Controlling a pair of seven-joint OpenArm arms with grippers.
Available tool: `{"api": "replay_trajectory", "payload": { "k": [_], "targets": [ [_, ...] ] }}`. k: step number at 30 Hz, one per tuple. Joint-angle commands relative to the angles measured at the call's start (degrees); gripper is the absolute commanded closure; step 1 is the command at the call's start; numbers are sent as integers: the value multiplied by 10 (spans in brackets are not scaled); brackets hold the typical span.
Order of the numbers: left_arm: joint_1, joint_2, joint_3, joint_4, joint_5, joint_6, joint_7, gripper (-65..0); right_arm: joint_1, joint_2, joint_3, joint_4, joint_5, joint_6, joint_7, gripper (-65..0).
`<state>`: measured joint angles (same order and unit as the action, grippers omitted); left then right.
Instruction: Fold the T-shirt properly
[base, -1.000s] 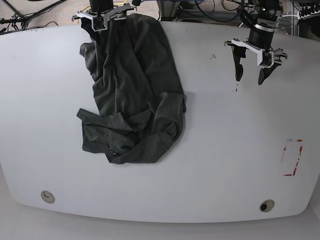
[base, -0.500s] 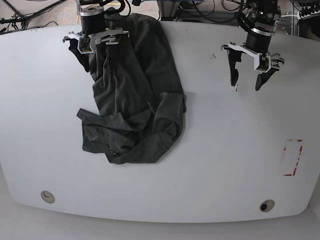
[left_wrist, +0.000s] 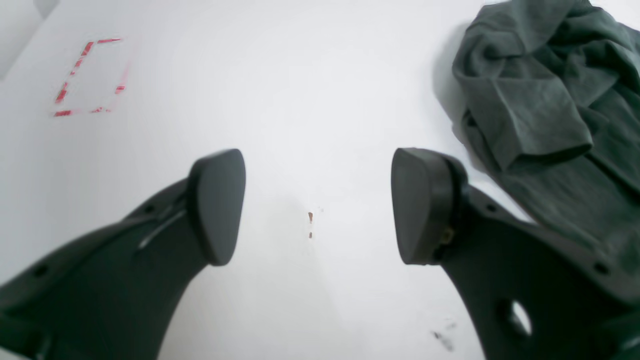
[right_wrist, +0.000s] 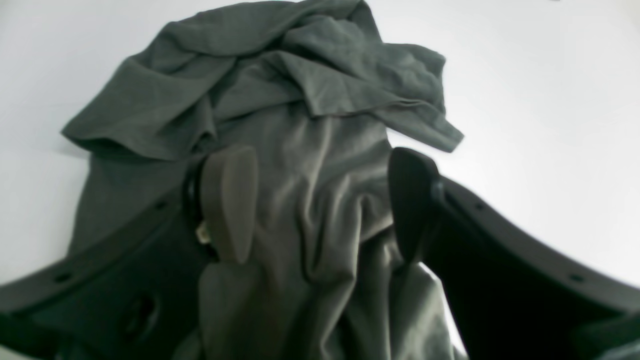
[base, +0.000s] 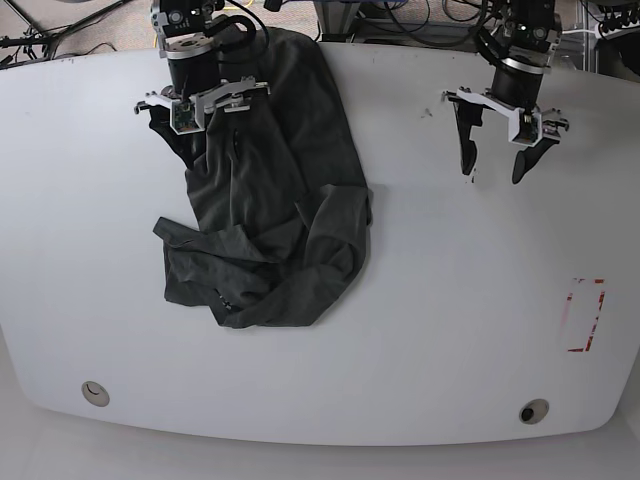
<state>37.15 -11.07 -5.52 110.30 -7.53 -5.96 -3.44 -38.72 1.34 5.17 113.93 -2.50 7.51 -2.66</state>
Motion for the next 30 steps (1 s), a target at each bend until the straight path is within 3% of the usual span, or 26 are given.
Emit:
{"api": "replay_trajectory", "payload": {
  "k": [1, 14, 20, 30],
  "targets": [
    [0, -3, 3, 16, -1, -1, -9, -429, -2, -4, 6, -8, 5, -3, -11, -391],
    [-31, -8, 24, -2, -3, -30, 4, -418, 48, -3, 41, -34, 13, -1, -19, -401],
    [-31, -7, 19, 7, -2, -28, -3, -422, 114, 14, 47, -32, 2, 7, -57, -420],
    [-21, -10, 15, 11, -1, -20, 0, -425, 152, 17, 42, -45, 8, 32, -90, -412]
  ]
}}
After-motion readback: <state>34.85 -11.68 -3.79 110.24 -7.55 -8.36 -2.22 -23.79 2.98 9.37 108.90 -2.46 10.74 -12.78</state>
